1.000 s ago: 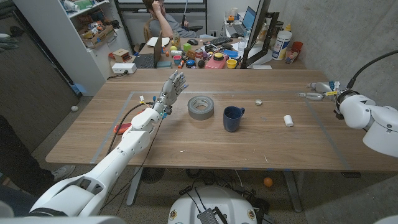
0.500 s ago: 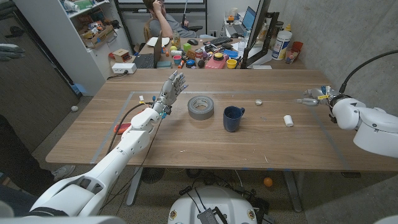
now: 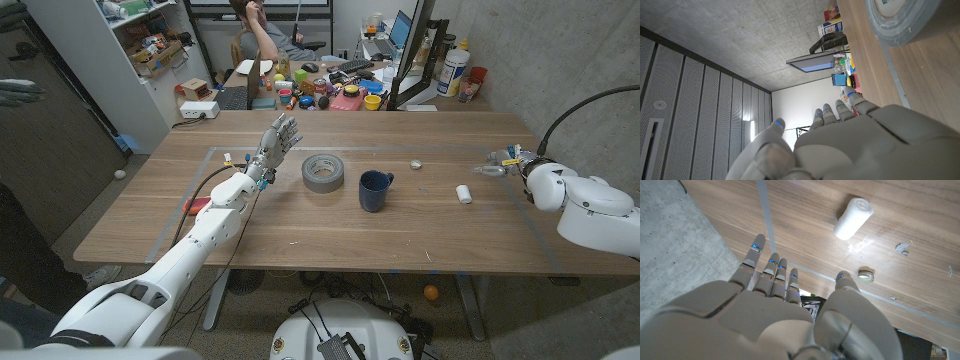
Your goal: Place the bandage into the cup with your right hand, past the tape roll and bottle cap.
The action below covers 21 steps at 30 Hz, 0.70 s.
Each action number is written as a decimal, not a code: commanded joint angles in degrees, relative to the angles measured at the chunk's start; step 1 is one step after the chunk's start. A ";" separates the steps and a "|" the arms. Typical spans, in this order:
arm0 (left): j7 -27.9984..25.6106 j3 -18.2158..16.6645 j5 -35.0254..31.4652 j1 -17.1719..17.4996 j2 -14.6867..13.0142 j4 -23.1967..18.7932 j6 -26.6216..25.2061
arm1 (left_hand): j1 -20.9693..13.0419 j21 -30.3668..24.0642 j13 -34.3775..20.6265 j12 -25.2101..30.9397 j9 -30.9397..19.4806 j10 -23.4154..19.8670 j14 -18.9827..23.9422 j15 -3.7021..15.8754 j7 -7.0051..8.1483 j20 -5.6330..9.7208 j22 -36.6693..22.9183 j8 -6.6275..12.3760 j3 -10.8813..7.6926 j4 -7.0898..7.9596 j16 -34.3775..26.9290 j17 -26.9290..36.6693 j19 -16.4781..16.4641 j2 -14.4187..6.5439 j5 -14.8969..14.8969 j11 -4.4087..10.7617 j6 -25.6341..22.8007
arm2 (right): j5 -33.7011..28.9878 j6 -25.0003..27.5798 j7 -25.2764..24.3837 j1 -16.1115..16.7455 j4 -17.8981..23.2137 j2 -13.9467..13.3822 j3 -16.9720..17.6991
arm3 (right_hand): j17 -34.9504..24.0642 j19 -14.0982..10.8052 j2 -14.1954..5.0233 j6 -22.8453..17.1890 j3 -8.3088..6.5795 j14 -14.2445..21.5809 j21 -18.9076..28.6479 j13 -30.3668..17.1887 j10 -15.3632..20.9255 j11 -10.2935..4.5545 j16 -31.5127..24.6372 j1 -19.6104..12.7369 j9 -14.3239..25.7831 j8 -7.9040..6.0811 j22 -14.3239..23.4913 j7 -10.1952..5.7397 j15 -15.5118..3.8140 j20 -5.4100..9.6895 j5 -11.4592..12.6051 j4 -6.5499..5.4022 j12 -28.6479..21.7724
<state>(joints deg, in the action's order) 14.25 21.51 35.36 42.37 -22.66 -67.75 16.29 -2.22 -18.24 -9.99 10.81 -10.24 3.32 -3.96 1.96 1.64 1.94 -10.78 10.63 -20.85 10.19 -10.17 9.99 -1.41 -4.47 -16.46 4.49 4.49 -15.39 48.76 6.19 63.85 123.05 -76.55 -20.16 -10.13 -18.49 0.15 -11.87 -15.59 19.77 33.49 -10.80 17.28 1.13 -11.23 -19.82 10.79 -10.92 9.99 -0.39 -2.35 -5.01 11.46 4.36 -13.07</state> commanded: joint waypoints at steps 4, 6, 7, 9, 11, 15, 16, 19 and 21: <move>0.66 -0.15 -0.24 -0.71 0.38 1.32 -0.12 | 0.36 0.14 -0.26 0.23 -0.16 -0.33 0.13 0.98 0.00 1.99 -0.22 0.22 -0.44 0.03 -0.19 0.18 -0.29 -4.59 -0.10 0.20 0.05 | -4.33 0.65 3.93 -4.95 -1.29 2.72 -6.29 | 0.03 -0.87 0.32 0.18 -0.10 0.73 -0.27 -0.13 0.38 -0.26 0.23 -1.48 0.26 -0.37 0.13 0.34 -0.88 0.03 0.39 0.86 -0.01; 0.67 -0.16 -0.32 -0.79 0.40 1.42 -0.16 | 0.37 0.15 -0.26 0.22 -0.16 -0.31 0.14 0.98 0.03 1.99 -0.22 0.22 -0.44 0.03 -0.19 0.18 -0.30 -4.59 -0.11 0.24 0.04 | -4.55 0.52 4.29 -5.21 -1.59 3.15 -6.55 | 0.01 -0.96 0.44 -0.01 -0.02 0.86 -0.30 -0.13 0.47 -0.09 0.20 -1.47 0.27 -0.45 0.13 0.39 -1.02 0.04 0.39 0.91 -0.04; 0.67 -0.17 -0.35 -0.83 0.40 1.46 -0.20 | 0.37 0.15 -0.26 0.22 -0.16 -0.31 0.13 0.99 0.08 2.02 -0.22 0.22 -0.44 0.03 -0.19 0.18 -0.30 -4.59 -0.11 0.27 0.05 | -4.83 0.62 4.53 -5.46 -1.73 3.41 -6.82 | -0.02 -1.06 0.52 -0.16 0.05 1.01 -0.32 -0.13 0.62 -0.08 0.15 -1.42 0.27 -0.51 0.14 0.36 -1.06 0.04 0.38 0.90 -0.09; 0.70 -0.18 -0.38 -0.88 0.41 1.51 -0.28 | 0.37 0.15 -0.26 0.21 -0.16 -0.29 0.12 0.99 0.11 2.04 -0.22 0.21 -0.44 0.03 -0.18 0.18 -0.31 -4.59 -0.11 0.26 0.08 | -5.78 0.84 5.06 -6.01 -1.93 3.79 -7.56 | -0.04 -1.23 0.56 -0.26 0.10 1.12 -0.29 -0.14 0.67 -0.11 0.12 -1.36 0.28 -0.55 0.14 0.38 -1.08 0.06 0.38 0.89 -0.10; 0.76 -0.15 -0.42 -0.96 0.45 1.57 -0.38 | 0.37 0.16 -0.26 0.20 -0.16 -0.26 0.11 0.98 0.05 2.02 -0.22 0.19 -0.44 0.03 -0.18 0.18 -0.30 -4.59 -0.11 0.24 0.12 | -5.97 0.46 5.26 -6.10 -2.16 4.00 -7.65 | -0.11 -1.53 0.64 -0.82 0.23 1.47 -0.33 -0.15 0.84 -0.34 0.02 -1.24 0.30 -0.77 0.14 0.50 -1.33 0.30 0.39 0.85 -0.13; 0.83 -0.09 -0.50 -1.11 0.63 1.76 -0.45 | 0.37 0.18 -0.26 0.20 -0.16 -0.25 0.11 0.99 0.03 1.97 -0.22 0.19 -0.44 0.03 -0.18 0.18 -0.30 -4.59 -0.11 0.24 0.13 | -6.91 0.82 6.07 -6.76 -2.58 4.76 -8.33 | -0.14 -2.41 0.88 -1.28 0.39 2.12 -0.23 -0.16 1.18 -0.25 -0.10 -1.29 0.34 -0.92 0.15 0.41 -1.60 0.45 0.46 0.98 -0.21; 0.83 -0.09 -0.53 -1.14 0.67 1.80 -0.43 | 0.37 0.18 -0.26 0.20 -0.16 -0.27 0.12 0.98 0.04 1.97 -0.22 0.19 -0.44 0.03 -0.18 0.18 -0.30 -4.59 -0.11 0.22 0.12 | -6.99 0.41 6.13 -6.75 -2.73 4.77 -8.38 | -0.16 -2.59 0.91 -1.29 0.41 2.21 -0.23 -0.17 1.38 -0.51 -0.10 -1.31 0.34 -0.91 0.15 0.45 -1.66 0.47 0.48 1.00 -0.27; 0.78 -0.07 -0.65 -1.18 0.73 1.84 -0.41 | 0.37 0.19 -0.26 0.20 -0.16 -0.25 0.12 1.01 0.06 1.99 -0.22 0.20 -0.44 0.03 -0.18 0.17 -0.31 -4.59 -0.11 0.24 0.09 | -7.47 0.46 6.65 -6.99 -3.03 5.23 -8.74 | -0.20 -3.18 0.92 -1.35 0.47 2.70 -0.20 -0.19 1.60 -0.35 -0.19 -1.34 0.37 -0.91 0.15 0.51 -1.91 0.43 0.55 1.03 -0.30; 0.67 -0.07 -0.73 -1.18 0.76 1.79 -0.43 | 0.37 0.20 -0.26 0.20 -0.16 -0.24 0.11 0.98 -0.02 1.96 -0.22 0.18 -0.44 0.03 -0.18 0.17 -0.30 -4.59 -0.11 0.23 0.14 | -7.58 0.11 6.78 -6.94 -3.24 5.39 -8.79 | -0.20 -3.49 0.98 -1.43 0.52 2.76 -0.17 -0.19 1.65 -0.33 -0.17 -1.36 0.38 -0.92 0.15 0.51 -1.92 0.30 0.57 1.07 -0.30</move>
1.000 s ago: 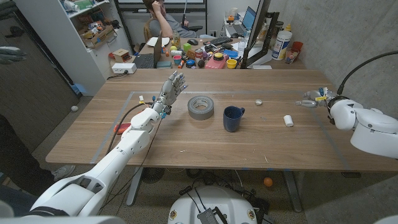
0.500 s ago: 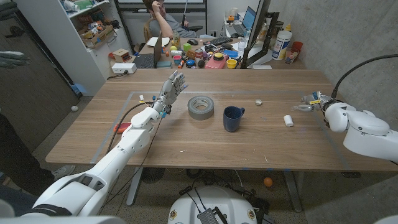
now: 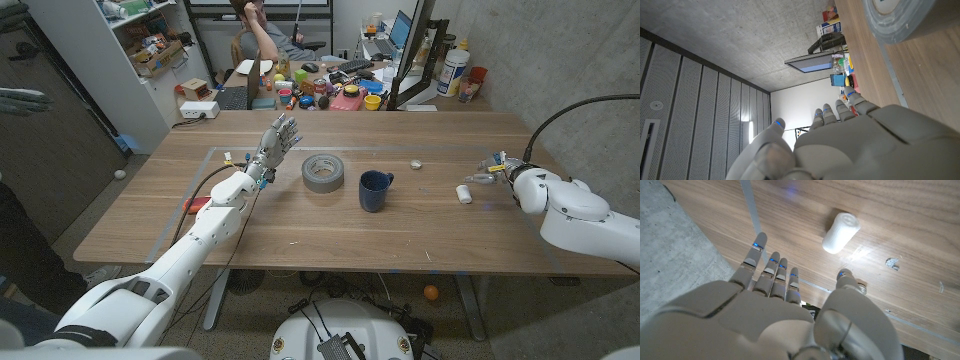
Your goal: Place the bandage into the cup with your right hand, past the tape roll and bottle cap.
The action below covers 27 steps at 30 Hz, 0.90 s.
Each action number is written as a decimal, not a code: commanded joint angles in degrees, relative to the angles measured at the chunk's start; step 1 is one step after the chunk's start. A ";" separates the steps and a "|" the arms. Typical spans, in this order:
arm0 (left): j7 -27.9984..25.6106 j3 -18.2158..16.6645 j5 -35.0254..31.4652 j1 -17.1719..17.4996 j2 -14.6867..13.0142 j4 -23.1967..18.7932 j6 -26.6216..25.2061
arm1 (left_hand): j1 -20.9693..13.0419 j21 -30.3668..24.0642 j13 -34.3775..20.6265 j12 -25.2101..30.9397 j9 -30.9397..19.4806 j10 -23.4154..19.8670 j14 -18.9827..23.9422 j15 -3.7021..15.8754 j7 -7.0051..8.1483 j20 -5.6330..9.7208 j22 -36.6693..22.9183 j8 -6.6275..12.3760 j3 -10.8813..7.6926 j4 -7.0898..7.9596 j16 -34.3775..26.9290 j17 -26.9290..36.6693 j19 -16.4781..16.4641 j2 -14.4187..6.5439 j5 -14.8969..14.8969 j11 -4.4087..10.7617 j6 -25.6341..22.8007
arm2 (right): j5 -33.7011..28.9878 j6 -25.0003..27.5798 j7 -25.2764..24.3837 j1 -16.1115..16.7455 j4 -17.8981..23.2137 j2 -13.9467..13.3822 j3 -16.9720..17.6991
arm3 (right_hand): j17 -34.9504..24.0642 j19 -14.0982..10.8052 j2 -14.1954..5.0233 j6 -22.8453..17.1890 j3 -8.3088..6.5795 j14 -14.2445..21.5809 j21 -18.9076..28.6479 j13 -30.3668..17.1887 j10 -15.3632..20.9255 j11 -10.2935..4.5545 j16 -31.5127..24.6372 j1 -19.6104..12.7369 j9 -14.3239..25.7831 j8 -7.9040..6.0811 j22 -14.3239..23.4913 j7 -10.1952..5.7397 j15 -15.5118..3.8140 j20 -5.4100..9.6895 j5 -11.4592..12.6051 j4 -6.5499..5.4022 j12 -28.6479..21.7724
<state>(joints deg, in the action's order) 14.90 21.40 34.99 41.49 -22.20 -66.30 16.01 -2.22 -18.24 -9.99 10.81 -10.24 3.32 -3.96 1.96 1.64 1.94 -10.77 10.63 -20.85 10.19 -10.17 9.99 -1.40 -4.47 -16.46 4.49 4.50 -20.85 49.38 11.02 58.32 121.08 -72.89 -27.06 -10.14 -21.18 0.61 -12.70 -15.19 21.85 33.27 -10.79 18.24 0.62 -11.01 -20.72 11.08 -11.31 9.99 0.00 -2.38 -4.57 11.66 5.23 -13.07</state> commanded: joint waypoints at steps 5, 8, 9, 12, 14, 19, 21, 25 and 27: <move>-0.16 0.10 -0.46 -0.22 0.32 0.08 -0.40 | 0.38 0.21 -0.26 0.20 -0.16 -0.25 0.09 0.98 -0.02 1.95 -0.23 0.18 -0.44 0.03 -0.17 0.17 -0.32 -4.59 -0.12 0.20 0.14 | -2.39 -0.98 2.56 -1.39 -1.60 2.08 -2.08 | -0.27 -2.48 0.58 -0.68 0.28 2.00 0.35 -0.22 0.94 0.00 -0.68 -0.42 0.12 -0.51 0.15 0.11 -2.07 -0.15 0.49 0.21 -0.31; -0.16 0.16 -0.46 -0.19 0.34 -0.03 -0.58 | 0.38 0.21 -0.26 0.22 -0.16 -0.31 0.08 0.96 0.00 1.99 -0.23 0.20 -0.44 0.03 -0.17 0.17 -0.33 -4.60 -0.12 0.15 0.10 | -2.04 -1.27 2.94 -1.29 -1.72 2.35 -1.90 | -0.30 -3.47 0.57 -0.68 0.33 2.48 0.56 -0.23 1.08 -0.03 -0.74 -0.41 0.13 -0.49 0.15 0.13 -2.33 0.11 0.54 0.21 -0.32; -0.05 0.19 -0.47 -0.22 0.37 0.02 -0.53 | 0.38 0.21 -0.26 0.22 -0.16 -0.30 0.09 1.01 0.08 1.99 -0.23 0.19 -0.44 0.03 -0.17 0.17 -0.35 -4.60 -0.12 0.17 0.13 | -2.31 -0.93 3.21 -1.50 -1.69 2.56 -2.13 | -0.32 -4.82 0.53 -0.75 0.39 2.82 0.91 -0.24 1.15 0.04 -0.72 -0.39 0.15 -0.48 0.19 0.16 -2.39 0.35 0.60 0.20 -0.30; 0.01 0.20 -0.42 -0.20 0.51 0.06 -0.39 | 0.37 0.23 -0.26 0.20 -0.16 -0.25 0.07 0.94 0.05 1.96 -0.23 0.20 -0.44 0.03 -0.17 0.17 -0.34 -4.60 -0.12 0.23 0.10 | -2.83 -1.37 3.71 -1.88 -1.84 2.80 -2.57 | -0.37 -6.01 0.53 -0.82 0.51 3.61 1.19 -0.24 1.20 0.10 -0.83 -0.33 0.16 -0.47 0.28 0.24 -2.62 0.81 0.65 0.17 -0.26; -0.09 0.21 -0.49 -0.18 0.54 0.04 -0.38 | 0.37 0.23 -0.26 0.21 -0.16 -0.28 0.07 0.96 0.06 1.96 -0.23 0.23 -0.44 0.03 -0.17 0.17 -0.34 -4.60 -0.13 0.27 0.02 | -3.26 -1.41 4.17 -2.27 -2.02 3.20 -2.96 | -0.37 -6.27 0.54 -0.84 0.53 3.81 1.27 -0.24 1.29 0.06 -0.86 -0.32 0.16 -0.46 0.31 0.28 -2.71 0.85 0.66 0.18 -0.29; -0.09 0.17 -0.43 -0.05 0.52 0.03 -0.45 | 0.37 0.26 -0.26 0.22 -0.16 -0.30 0.07 0.93 -0.07 1.89 -0.23 0.24 -0.45 0.03 -0.17 0.17 -0.32 -4.62 -0.13 0.18 -0.02 | -4.33 -1.69 5.23 -3.02 -2.34 3.98 -3.85 | -0.38 -6.55 0.60 -0.90 0.61 4.05 1.30 -0.25 1.47 0.15 -0.87 -0.28 0.17 -0.47 0.32 0.29 -2.69 0.75 0.67 0.18 -0.34; -0.11 0.12 -0.41 0.01 0.50 0.04 -0.40 | 0.37 0.26 -0.26 0.22 -0.16 -0.31 0.07 0.95 0.00 1.97 -0.23 0.24 -0.46 0.03 -0.17 0.17 -0.34 -4.63 -0.13 0.25 -0.02 | -5.03 -1.57 5.64 -3.36 -2.46 4.34 -4.33 | -0.39 -6.67 0.61 -0.89 0.63 4.12 1.33 -0.25 1.47 0.17 -0.87 -0.27 0.17 -0.46 0.33 0.26 -2.67 0.70 0.67 0.17 -0.33; -0.08 0.03 -0.35 0.07 0.47 0.08 -0.29 | 0.37 0.26 -0.26 0.21 -0.16 -0.26 0.07 0.99 0.02 1.95 -0.23 0.26 -0.47 0.04 -0.17 0.17 -0.36 -4.64 -0.13 0.23 -0.07 | -6.18 -1.37 6.71 -4.10 -2.88 5.15 -5.18 | -0.39 -6.75 0.63 -0.94 0.67 4.18 1.31 -0.25 1.47 0.15 -0.83 -0.24 0.17 -0.47 0.34 0.29 -2.72 0.73 0.69 0.17 -0.31; -0.05 0.00 -0.32 0.06 0.44 0.10 -0.33 | 0.37 0.28 -0.26 0.21 -0.16 -0.28 0.06 0.92 -0.04 1.89 -0.23 0.23 -0.47 0.04 -0.17 0.17 -0.33 -4.65 -0.14 0.14 -0.03 | -6.55 -1.55 6.98 -4.25 -3.08 5.41 -5.38 | -0.39 -6.85 0.65 -0.93 0.69 4.21 1.31 -0.25 1.52 0.20 -0.79 -0.25 0.17 -0.46 0.33 0.26 -2.74 0.74 0.70 0.18 -0.32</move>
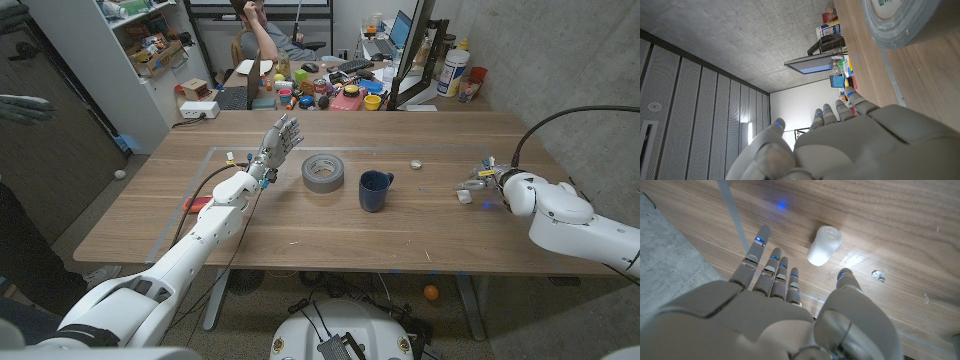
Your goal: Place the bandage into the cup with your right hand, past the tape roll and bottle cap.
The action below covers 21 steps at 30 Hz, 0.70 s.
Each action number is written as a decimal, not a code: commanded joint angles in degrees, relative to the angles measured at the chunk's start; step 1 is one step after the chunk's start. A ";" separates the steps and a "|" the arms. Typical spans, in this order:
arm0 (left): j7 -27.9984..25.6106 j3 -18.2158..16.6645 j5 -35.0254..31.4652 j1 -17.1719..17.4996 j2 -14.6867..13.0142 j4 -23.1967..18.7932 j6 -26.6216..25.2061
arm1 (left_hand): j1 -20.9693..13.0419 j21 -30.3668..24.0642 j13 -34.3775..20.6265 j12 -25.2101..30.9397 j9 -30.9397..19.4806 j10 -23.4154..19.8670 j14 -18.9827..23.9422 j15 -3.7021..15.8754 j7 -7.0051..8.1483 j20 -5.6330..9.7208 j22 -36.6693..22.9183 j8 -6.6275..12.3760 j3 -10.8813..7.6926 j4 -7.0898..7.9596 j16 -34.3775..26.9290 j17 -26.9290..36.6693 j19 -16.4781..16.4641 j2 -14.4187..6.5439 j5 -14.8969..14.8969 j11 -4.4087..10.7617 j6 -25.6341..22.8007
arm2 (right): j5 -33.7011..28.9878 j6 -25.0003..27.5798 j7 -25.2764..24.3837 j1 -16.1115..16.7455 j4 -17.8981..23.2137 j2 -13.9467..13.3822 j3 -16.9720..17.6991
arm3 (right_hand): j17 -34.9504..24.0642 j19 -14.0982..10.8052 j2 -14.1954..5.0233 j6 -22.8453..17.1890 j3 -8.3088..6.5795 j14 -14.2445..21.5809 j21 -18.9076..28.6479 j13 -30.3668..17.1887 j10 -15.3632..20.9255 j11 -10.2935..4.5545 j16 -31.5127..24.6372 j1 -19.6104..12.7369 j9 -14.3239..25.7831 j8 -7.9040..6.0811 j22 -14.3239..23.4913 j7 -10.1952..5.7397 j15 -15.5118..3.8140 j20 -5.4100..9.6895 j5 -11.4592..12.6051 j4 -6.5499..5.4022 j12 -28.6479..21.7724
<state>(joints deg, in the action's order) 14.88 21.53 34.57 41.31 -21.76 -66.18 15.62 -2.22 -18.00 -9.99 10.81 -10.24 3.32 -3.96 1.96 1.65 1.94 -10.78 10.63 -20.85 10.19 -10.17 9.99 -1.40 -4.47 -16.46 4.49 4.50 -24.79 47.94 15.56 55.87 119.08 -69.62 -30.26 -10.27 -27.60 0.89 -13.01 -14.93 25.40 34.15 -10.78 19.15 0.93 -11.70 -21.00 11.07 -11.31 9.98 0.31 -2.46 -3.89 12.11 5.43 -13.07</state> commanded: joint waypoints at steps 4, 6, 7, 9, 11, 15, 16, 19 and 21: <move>0.13 -0.16 0.13 0.11 0.04 0.26 0.07 | 0.37 0.05 -0.26 0.21 -0.16 -0.27 0.07 0.97 -0.01 1.96 -0.23 0.24 -0.48 0.04 -0.17 0.18 -0.37 -4.66 -0.14 0.21 -0.06 | -3.48 -0.54 3.07 -2.09 -1.41 2.51 -2.60 | -0.27 -0.55 0.39 -0.74 0.47 0.72 0.37 -0.26 0.59 -0.41 -0.03 0.01 0.19 -0.49 0.33 -0.03 -2.61 0.03 0.28 0.00 -0.28; 0.25 -0.15 0.14 0.01 0.07 0.45 0.06 | 0.37 0.05 -0.26 0.20 -0.16 -0.24 0.06 0.94 -0.03 1.94 -0.23 0.24 -0.48 0.04 -0.17 0.18 -0.37 -4.66 -0.14 0.24 -0.07 | -4.08 -0.38 3.45 -2.24 -1.51 2.76 -2.87 | -0.26 -0.60 0.41 -0.76 0.48 0.76 0.36 -0.26 0.63 -0.53 -0.01 -0.02 0.19 -0.49 0.35 -0.10 -2.61 0.03 0.29 0.02 -0.29; 0.32 -0.14 0.14 -0.04 0.07 0.53 0.05 | 0.37 0.05 -0.26 0.19 -0.16 -0.21 0.07 0.96 -0.05 1.91 -0.23 0.23 -0.48 0.04 -0.17 0.18 -0.37 -4.66 -0.14 0.22 -0.05 | -4.47 0.16 3.81 -2.43 -1.55 3.07 -3.10 | -0.26 -0.64 0.42 -0.78 0.48 0.81 0.37 -0.26 0.68 -0.53 0.00 -0.05 0.19 -0.49 0.36 -0.08 -2.61 0.04 0.30 0.04 -0.30; 0.41 -0.15 0.14 -0.12 0.11 0.70 0.09 | 0.37 0.06 -0.26 0.20 -0.16 -0.23 0.08 0.96 -0.04 1.91 -0.23 0.24 -0.48 0.04 -0.18 0.18 -0.38 -4.67 -0.14 0.25 -0.06 | -5.00 0.16 4.36 -2.62 -1.63 3.14 -3.40 | -0.23 -2.22 0.40 -0.78 0.45 1.05 0.88 -0.27 0.71 -0.52 0.10 -0.36 0.20 -0.46 0.47 -0.08 -2.71 0.54 0.40 0.22 -0.26; 0.54 -0.15 0.15 -0.24 0.19 0.94 0.15 | 0.38 0.07 -0.26 0.19 -0.16 -0.21 0.05 0.91 -0.05 1.89 -0.24 0.22 -0.48 0.05 -0.17 0.18 -0.37 -4.67 -0.14 0.19 -0.04 | -5.54 0.12 4.62 -2.68 -1.70 3.28 -3.60 | -0.22 -3.47 0.38 -0.77 0.41 1.47 1.28 -0.27 0.78 -0.48 0.10 -0.63 0.20 -0.43 0.55 -0.07 -2.94 1.11 0.47 0.36 -0.24; 0.76 -0.15 0.12 -0.41 0.31 1.26 0.28 | 0.39 0.07 -0.26 0.20 -0.16 -0.22 0.05 0.95 -0.06 1.89 -0.24 0.22 -0.48 0.05 -0.17 0.18 -0.38 -4.68 -0.14 0.18 -0.04 | -7.11 1.10 5.64 -3.04 -1.65 3.67 -4.24 | -0.18 -5.77 0.30 -0.67 0.17 3.07 2.05 -0.28 0.88 -0.55 -0.11 -1.67 0.21 -0.35 0.70 -0.01 -3.64 1.87 0.68 0.92 -0.20; 0.81 -0.17 0.13 -0.44 0.33 1.29 0.32 | 0.39 0.07 -0.26 0.20 -0.16 -0.23 0.05 0.95 -0.04 1.92 -0.24 0.22 -0.48 0.06 -0.17 0.18 -0.38 -4.68 -0.14 0.21 -0.03 | -7.37 1.10 5.74 -3.03 -1.66 3.69 -4.27 | -0.17 -6.02 0.29 -0.66 0.12 3.27 2.13 -0.28 0.93 -0.66 -0.12 -1.87 0.21 -0.34 0.72 0.03 -3.88 1.86 0.71 1.02 -0.21; 0.88 -0.18 0.10 -0.48 0.35 1.31 0.33 | 0.40 0.09 -0.26 0.20 -0.16 -0.23 0.04 0.90 -0.04 1.87 -0.24 0.22 -0.48 0.07 -0.17 0.18 -0.37 -4.68 -0.13 0.16 -0.03 | -8.57 1.54 6.40 -3.17 -1.50 3.77 -4.66 | -0.19 -6.97 0.26 -0.60 0.03 3.94 2.47 -0.28 1.19 -0.56 -0.19 -2.31 0.21 -0.30 0.78 0.01 -4.10 2.13 0.80 1.24 -0.27; 0.94 -0.20 0.12 -0.50 0.39 1.34 0.38 | 0.41 0.10 -0.26 0.22 -0.16 -0.27 0.05 0.88 -0.05 1.83 -0.24 0.21 -0.47 0.07 -0.18 0.18 -0.36 -4.68 -0.13 0.10 -0.03 | -8.98 1.65 6.68 -3.11 -1.45 3.87 -4.63 | -0.19 -7.31 0.34 -0.58 0.00 4.44 2.57 -0.29 1.46 -0.84 -0.24 -2.61 0.21 -0.29 0.81 -0.01 -4.26 2.25 0.85 1.42 -0.36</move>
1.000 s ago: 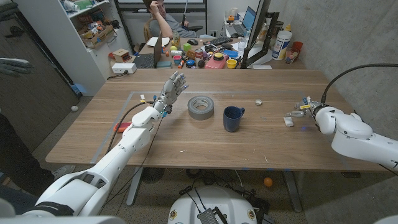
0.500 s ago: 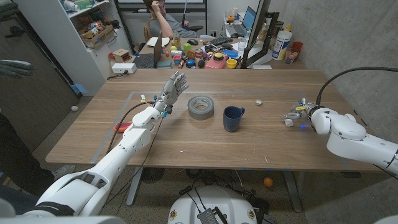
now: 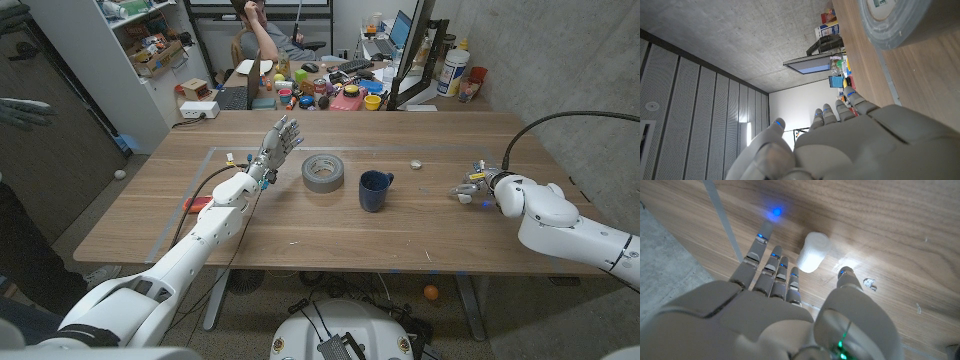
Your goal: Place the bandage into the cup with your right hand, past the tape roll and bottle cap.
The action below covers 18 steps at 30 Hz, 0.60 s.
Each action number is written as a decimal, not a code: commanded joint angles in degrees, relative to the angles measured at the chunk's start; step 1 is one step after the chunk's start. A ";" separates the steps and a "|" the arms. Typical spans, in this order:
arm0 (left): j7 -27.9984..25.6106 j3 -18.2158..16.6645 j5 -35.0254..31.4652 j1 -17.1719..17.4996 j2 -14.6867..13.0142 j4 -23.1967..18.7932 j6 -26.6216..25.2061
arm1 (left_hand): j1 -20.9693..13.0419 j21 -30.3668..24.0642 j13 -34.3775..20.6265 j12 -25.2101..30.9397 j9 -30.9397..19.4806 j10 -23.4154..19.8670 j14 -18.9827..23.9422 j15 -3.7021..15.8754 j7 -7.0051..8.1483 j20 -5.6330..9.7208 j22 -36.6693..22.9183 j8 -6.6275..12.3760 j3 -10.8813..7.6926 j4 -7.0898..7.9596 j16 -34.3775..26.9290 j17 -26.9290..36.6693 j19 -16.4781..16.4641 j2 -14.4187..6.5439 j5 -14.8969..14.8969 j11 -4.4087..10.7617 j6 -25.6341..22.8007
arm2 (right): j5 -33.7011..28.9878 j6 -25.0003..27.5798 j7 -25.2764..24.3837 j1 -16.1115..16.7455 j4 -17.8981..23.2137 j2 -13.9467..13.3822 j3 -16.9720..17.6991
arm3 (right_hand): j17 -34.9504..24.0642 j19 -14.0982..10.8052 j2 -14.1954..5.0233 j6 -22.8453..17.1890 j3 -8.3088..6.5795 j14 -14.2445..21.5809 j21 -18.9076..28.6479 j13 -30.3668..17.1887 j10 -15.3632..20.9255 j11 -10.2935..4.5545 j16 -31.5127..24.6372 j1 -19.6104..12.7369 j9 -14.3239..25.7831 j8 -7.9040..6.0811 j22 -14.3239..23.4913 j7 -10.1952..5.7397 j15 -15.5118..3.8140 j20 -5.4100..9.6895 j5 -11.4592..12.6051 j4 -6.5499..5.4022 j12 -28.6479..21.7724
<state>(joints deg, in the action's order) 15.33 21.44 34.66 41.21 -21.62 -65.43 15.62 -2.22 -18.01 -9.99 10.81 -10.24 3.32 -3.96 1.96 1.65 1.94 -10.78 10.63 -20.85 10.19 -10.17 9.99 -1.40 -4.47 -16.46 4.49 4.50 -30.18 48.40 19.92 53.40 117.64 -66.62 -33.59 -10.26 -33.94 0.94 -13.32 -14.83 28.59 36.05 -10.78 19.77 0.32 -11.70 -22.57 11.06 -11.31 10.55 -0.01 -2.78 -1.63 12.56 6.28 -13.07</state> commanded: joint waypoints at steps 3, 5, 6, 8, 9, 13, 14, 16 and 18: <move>0.51 -0.11 0.01 -0.39 0.24 0.53 0.33 | 0.42 0.12 -0.26 0.22 -0.16 -0.27 0.06 0.82 -0.13 1.78 -0.25 0.20 -0.47 0.08 -0.18 0.18 -0.34 -4.68 -0.13 0.10 0.01 | -4.39 1.37 2.55 -0.54 0.03 1.04 -1.34 | -0.20 -1.66 0.41 -0.25 -0.24 2.71 0.89 -0.30 0.95 -0.19 -0.50 -1.85 0.22 -0.29 0.30 0.29 -4.50 0.25 0.56 1.00 -0.35; 0.47 -0.13 0.01 -0.33 0.23 0.41 0.32 | 0.44 0.14 -0.26 0.21 -0.16 -0.24 0.04 0.81 -0.13 1.72 -0.25 0.20 -0.46 0.10 -0.18 0.19 -0.31 -4.68 -0.13 0.05 0.00 | -5.24 1.55 2.71 -0.55 0.05 1.12 -1.54 | -0.37 -3.95 0.27 -0.36 -0.66 6.01 1.78 -0.34 1.67 -0.52 -1.08 -3.61 0.24 -0.35 0.49 0.16 -5.62 1.29 1.03 1.70 -0.55; 0.43 -0.14 -0.01 -0.26 0.20 0.27 0.32 | 0.46 0.12 -0.26 0.23 -0.16 -0.31 0.06 0.88 -0.06 1.80 -0.25 0.22 -0.46 0.11 -0.19 0.19 -0.35 -4.69 -0.13 0.12 -0.05 | -5.81 2.20 2.46 -0.48 0.05 1.52 -1.59 | -0.46 -5.37 0.13 -0.36 -0.87 7.40 2.42 -0.37 2.41 -0.86 -1.21 -4.45 0.24 -0.35 0.63 0.11 -5.92 2.21 1.24 1.92 -0.77; 0.40 -0.15 -0.01 -0.22 0.19 0.20 0.32 | 0.48 0.13 -0.26 0.23 -0.16 -0.31 0.04 0.82 -0.11 1.77 -0.26 0.22 -0.44 0.13 -0.18 0.19 -0.34 -4.69 -0.12 0.16 -0.05 | -6.39 2.10 2.44 -0.35 0.04 1.55 -1.59 | -0.65 -7.50 -0.58 -1.43 -1.45 10.52 3.53 -0.40 3.82 -0.79 -1.72 -6.16 0.26 -0.75 0.92 -0.07 -7.16 3.71 1.63 2.25 -1.19; 0.37 -0.14 -0.05 -0.21 0.19 0.20 0.35 | 0.50 0.14 -0.26 0.23 -0.16 -0.30 0.04 0.80 -0.08 1.74 -0.26 0.22 -0.44 0.14 -0.19 0.19 -0.33 -4.69 -0.12 0.10 -0.04 | -6.88 2.61 2.55 -0.39 0.05 1.81 -1.71 | -0.71 -8.45 -0.89 -1.90 -1.91 12.27 4.15 -0.43 4.48 -1.13 -1.94 -7.58 0.27 -0.91 1.11 -0.28 -7.88 4.56 1.89 2.63 -1.36; 0.18 -0.14 -0.05 -0.03 0.12 -0.16 0.22 | 0.57 0.13 -0.26 0.23 -0.16 -0.30 0.05 0.83 -0.09 1.76 -0.27 0.21 -0.39 0.18 -0.20 0.20 -0.36 -4.66 -0.11 -0.01 -0.02 | -8.03 3.50 2.14 -0.23 -0.19 2.63 -1.67 | -1.33 -11.96 -3.03 -5.29 -4.25 20.37 7.14 -0.57 8.81 -2.64 -3.26 -14.44 0.40 -1.93 2.00 -1.07 -10.08 10.04 2.87 3.46 -2.62; 0.15 -0.12 -0.07 -0.02 0.12 -0.18 0.21 | 0.58 0.14 -0.26 0.23 -0.17 -0.30 0.04 0.80 -0.07 1.74 -0.28 0.20 -0.38 0.19 -0.19 0.20 -0.33 -4.66 -0.11 0.00 -0.01 | -7.95 3.44 1.91 -0.07 -0.25 2.75 -1.44 | -1.66 -12.30 -3.01 -6.52 -4.40 22.16 7.75 -0.63 10.21 -2.65 -3.65 -15.47 0.45 -2.32 2.19 -1.38 -10.15 11.07 2.95 3.37 -3.07; 0.10 -0.09 -0.11 -0.04 0.15 -0.13 0.21 | 0.63 0.16 -0.26 0.27 -0.17 -0.40 0.07 0.81 -0.09 1.70 -0.29 0.20 -0.34 0.21 -0.21 0.21 -0.32 -4.64 -0.10 -0.07 -0.01 | -8.29 3.37 1.50 0.10 -0.38 2.88 -1.35 | -2.37 -12.66 -3.50 -7.71 -5.03 25.06 8.97 -0.95 13.80 -2.72 -4.25 -18.17 0.56 -2.58 2.61 -1.76 -10.40 11.97 3.20 3.37 -4.39; 0.12 -0.07 -0.09 -0.07 0.21 -0.03 0.21 | 0.66 0.15 -0.26 0.27 -0.17 -0.40 0.07 0.83 -0.04 1.73 -0.29 0.20 -0.32 0.23 -0.21 0.21 -0.34 -4.64 -0.10 0.03 -0.01 | -8.62 3.62 1.27 0.19 -0.47 3.16 -1.29 | -3.21 -12.96 -3.81 -10.10 -5.16 28.44 10.38 -1.43 16.32 -3.07 -5.05 -20.11 0.71 -3.22 3.10 -1.83 -10.41 12.66 3.23 2.97 -5.51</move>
<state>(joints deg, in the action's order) 15.65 21.35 34.67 40.97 -21.47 -65.23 15.86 -1.99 -18.01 -9.99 10.81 -10.24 3.32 -3.96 1.96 1.65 1.95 -10.78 10.63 -20.85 10.19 -10.17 9.99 -1.40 -4.70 -16.46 4.49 4.50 -36.38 50.85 21.98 53.00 117.61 -64.87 -35.00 -12.48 -46.18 -2.38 -21.13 -19.39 53.18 44.83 -11.62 32.87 -2.39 -15.75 -40.11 11.48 -13.86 13.01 -1.58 -6.82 5.42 15.48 9.41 -17.22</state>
